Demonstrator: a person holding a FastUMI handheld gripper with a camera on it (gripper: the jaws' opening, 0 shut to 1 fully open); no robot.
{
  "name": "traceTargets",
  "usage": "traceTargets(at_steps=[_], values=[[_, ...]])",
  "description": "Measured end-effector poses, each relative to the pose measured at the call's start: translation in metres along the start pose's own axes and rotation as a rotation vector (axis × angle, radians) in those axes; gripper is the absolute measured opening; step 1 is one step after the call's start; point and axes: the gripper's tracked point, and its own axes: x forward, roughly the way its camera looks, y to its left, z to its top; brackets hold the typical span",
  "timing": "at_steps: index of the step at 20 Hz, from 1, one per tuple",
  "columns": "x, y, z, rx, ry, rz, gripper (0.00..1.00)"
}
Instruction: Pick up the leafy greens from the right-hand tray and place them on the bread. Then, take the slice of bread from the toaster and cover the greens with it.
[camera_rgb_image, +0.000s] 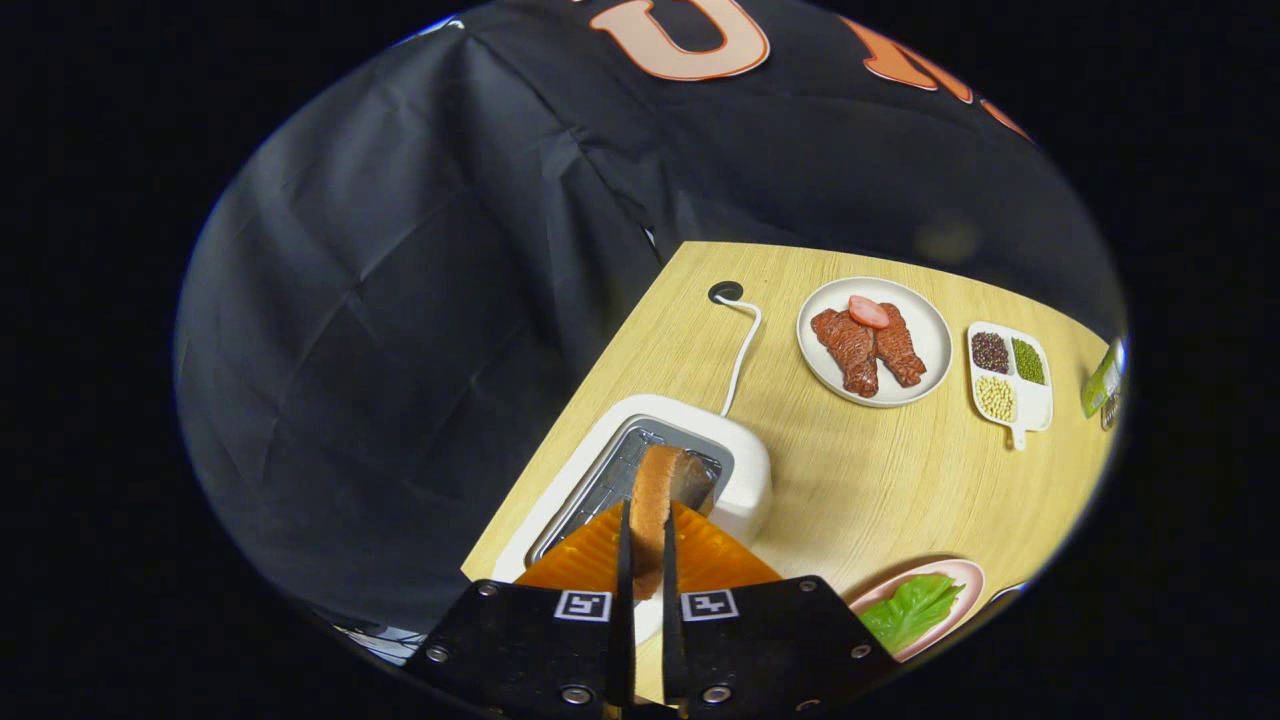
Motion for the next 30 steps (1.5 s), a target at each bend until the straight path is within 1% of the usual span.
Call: traceTargets(at_steps=[4, 6, 10, 17, 22, 30], values=[[-0.025, -0.001, 0.007, 0.009, -0.062, 0.041, 0.1], [-0.042, -0.005, 0.01, 0.007, -0.099, 0.044, 0.1], [-0.073, -0.008, 0.012, 0.028, -0.157, 0.096, 0.1], [-0.116, -0.037, -0.001, 0.046, -0.227, 0.103, 0.1], [-0.128, -0.073, -0.015, 0.101, -0.244, 0.104, 0.1], [-0.135, -0.13, -0.054, 0.192, -0.259, 0.115, 0.1]])
